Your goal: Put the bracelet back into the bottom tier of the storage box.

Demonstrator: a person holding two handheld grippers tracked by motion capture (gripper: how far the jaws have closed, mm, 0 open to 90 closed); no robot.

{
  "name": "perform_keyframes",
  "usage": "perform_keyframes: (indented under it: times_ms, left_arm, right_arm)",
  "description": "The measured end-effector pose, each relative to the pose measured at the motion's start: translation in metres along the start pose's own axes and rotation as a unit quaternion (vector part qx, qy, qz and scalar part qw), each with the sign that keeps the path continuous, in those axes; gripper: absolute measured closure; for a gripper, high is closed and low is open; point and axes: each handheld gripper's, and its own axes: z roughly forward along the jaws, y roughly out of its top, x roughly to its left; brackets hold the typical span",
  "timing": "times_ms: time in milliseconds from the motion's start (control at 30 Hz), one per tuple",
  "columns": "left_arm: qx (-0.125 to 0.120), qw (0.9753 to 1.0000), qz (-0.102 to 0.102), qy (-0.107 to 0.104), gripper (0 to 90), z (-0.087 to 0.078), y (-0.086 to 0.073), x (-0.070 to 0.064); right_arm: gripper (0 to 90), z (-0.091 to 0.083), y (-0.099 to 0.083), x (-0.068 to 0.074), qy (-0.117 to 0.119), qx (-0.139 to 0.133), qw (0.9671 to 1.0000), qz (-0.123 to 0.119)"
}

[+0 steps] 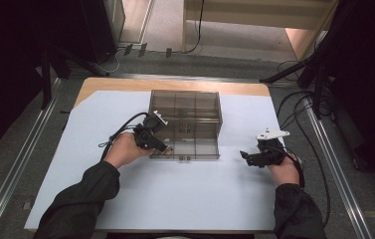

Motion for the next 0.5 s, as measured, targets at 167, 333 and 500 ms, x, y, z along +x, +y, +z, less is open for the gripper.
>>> perform_keyframes:
  times_ms: [167,333,500]
  left_arm:
    - [0.001,1.0,0.001,0.001,81.9,0.0033,-0.0012,0.0021]
    - [0.0,1.0,0.001,0.002,78.6,0.0038,-0.0015,0.0028]
    - [-0.003,1.0,-0.003,-0.006,75.1,0.0027,-0.002,0.0042]
  right_arm:
    - [17.3,-0.0003,0.0,-0.0001,0.0,0.0,1.0,0.0]
    - [17.3,-0.0005,-0.0002,-0.0005,0.0,0.001,1.0,0.0]
    - [17.3,-0.0005,-0.0002,-0.0004,0.0,0.001,1.0,-0.001]
